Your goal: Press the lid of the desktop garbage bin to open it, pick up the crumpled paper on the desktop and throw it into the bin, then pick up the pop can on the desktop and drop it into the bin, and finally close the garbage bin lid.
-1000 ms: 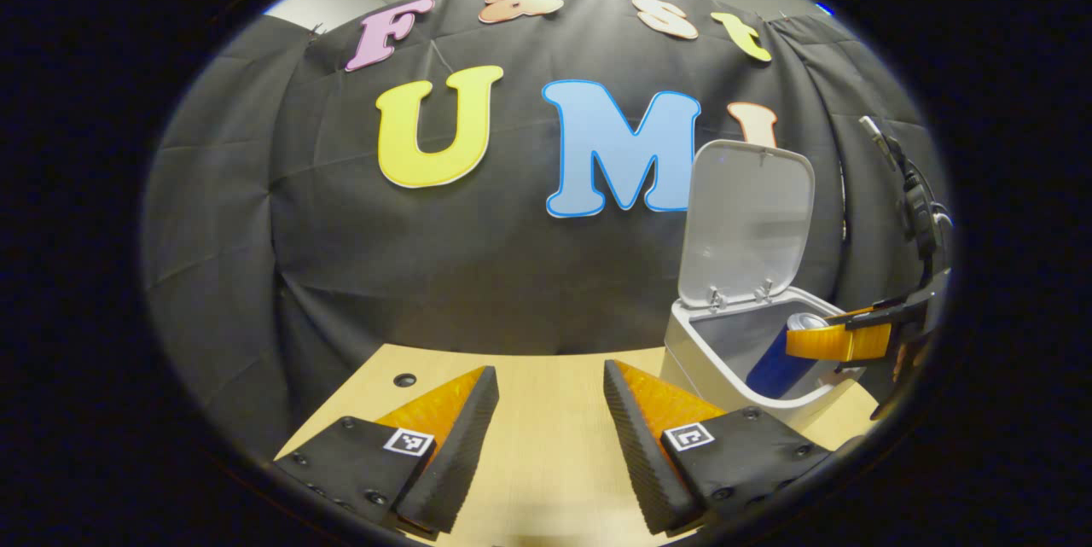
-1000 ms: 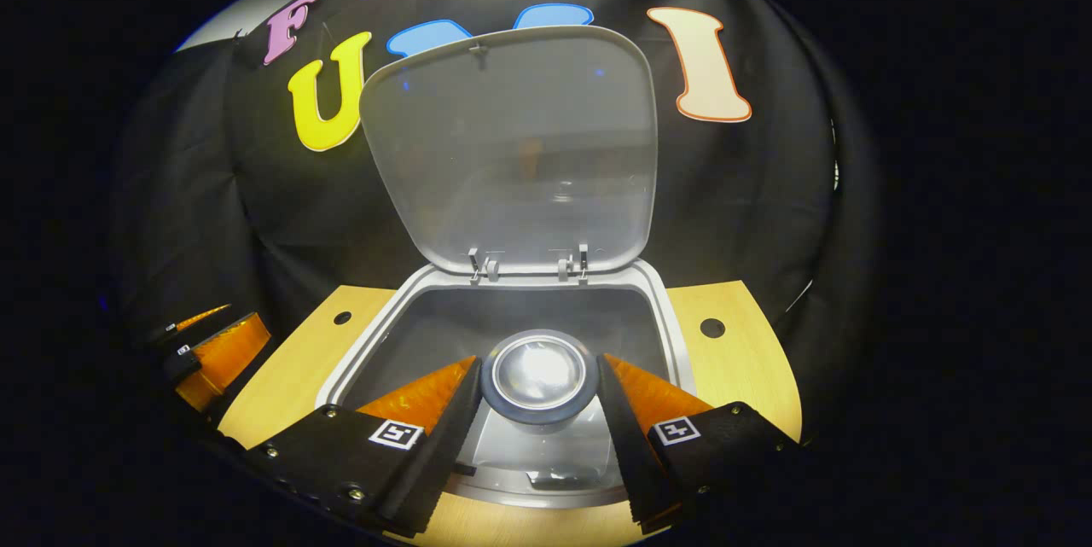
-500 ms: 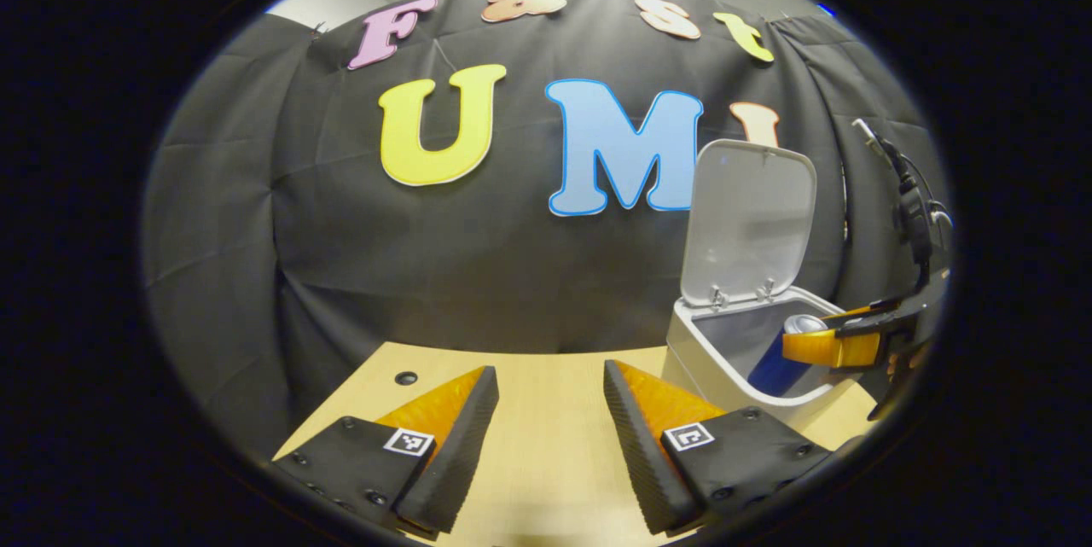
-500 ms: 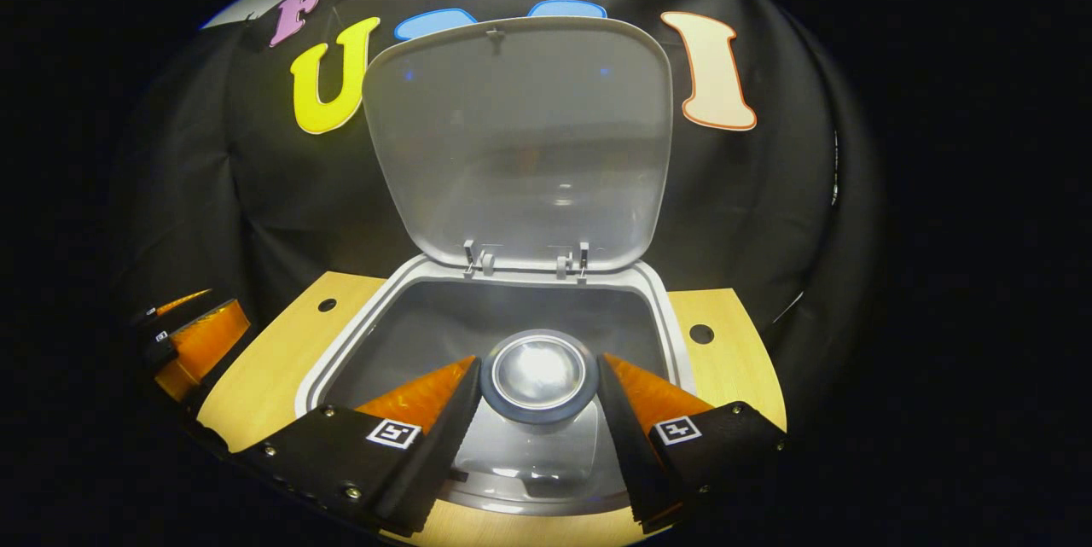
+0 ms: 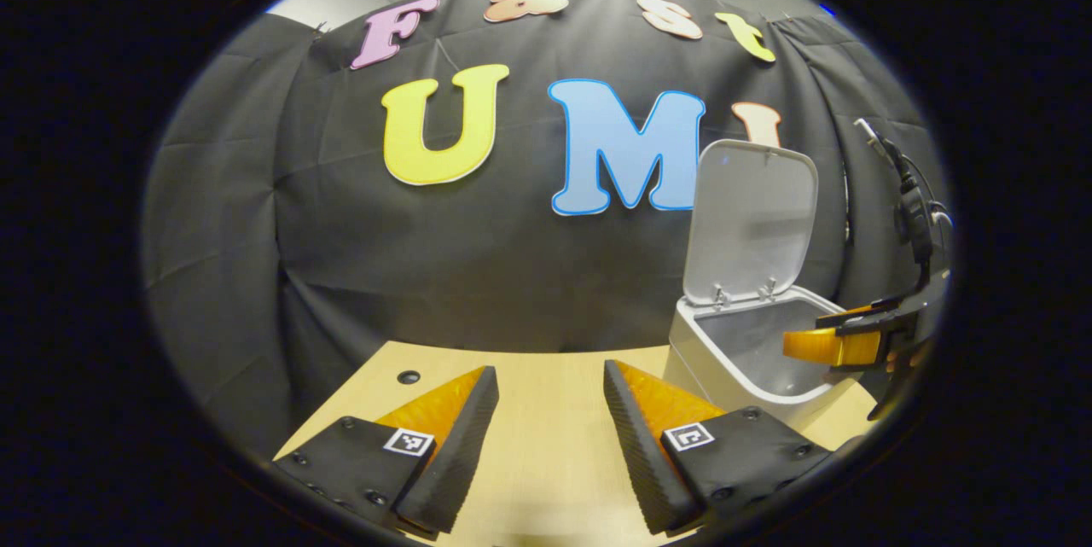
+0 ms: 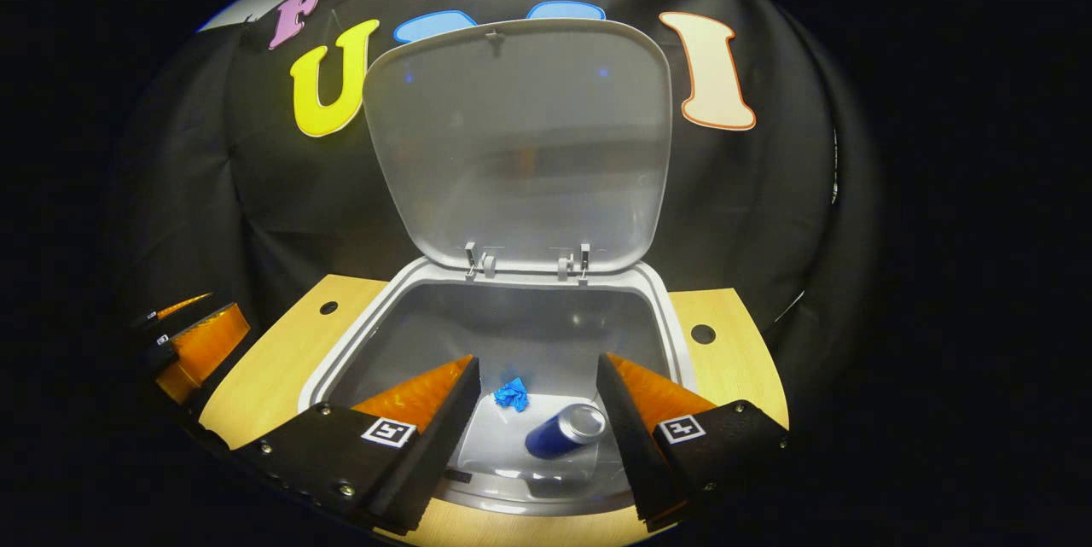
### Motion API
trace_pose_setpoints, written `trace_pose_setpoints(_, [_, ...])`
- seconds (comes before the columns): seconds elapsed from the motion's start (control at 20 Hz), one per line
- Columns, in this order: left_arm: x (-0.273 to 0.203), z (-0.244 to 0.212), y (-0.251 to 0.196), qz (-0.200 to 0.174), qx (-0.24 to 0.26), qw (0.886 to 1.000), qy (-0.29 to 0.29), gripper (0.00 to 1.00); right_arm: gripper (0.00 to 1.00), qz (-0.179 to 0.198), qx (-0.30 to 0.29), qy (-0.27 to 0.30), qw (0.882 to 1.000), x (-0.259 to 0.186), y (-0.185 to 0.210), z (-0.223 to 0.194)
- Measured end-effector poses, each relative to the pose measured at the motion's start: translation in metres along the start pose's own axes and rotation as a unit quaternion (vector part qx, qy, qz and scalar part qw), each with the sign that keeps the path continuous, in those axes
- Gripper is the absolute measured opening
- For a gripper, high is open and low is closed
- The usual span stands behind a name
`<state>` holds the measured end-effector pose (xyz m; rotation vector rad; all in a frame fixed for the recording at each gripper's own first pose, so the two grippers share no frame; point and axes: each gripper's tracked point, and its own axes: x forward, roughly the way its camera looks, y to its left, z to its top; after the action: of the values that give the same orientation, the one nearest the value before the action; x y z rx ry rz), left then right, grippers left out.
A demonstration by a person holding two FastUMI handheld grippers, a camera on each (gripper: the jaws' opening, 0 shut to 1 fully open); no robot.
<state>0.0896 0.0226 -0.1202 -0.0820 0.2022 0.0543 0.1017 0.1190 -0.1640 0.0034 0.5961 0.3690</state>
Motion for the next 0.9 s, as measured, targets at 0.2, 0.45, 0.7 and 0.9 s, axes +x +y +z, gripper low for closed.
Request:
trace_pose_setpoints(0.2, [0.001,0.0,0.0,0.001,0.001,1.0,0.0,0.83,0.88,0.001,0.0,0.0,1.0,0.0,0.0,0.001])
trace_pose_setpoints(0.45, [0.001,0.0,0.0,0.0,0.002,1.0,0.0,0.85,0.88,-0.004,0.005,-0.012,1.0,-0.008,-0.003,0.006])
trace_pose_setpoints(0.7, [0.002,-0.003,-0.003,-0.003,-0.002,1.0,0.004,0.86,0.88,-0.015,-0.001,-0.039,0.999,-0.03,-0.006,0.019])
trace_pose_setpoints(0.9, [0.003,-0.005,-0.006,-0.006,-0.005,1.0,0.007,0.83,0.88,-0.021,-0.018,-0.073,0.997,-0.052,-0.005,0.041])
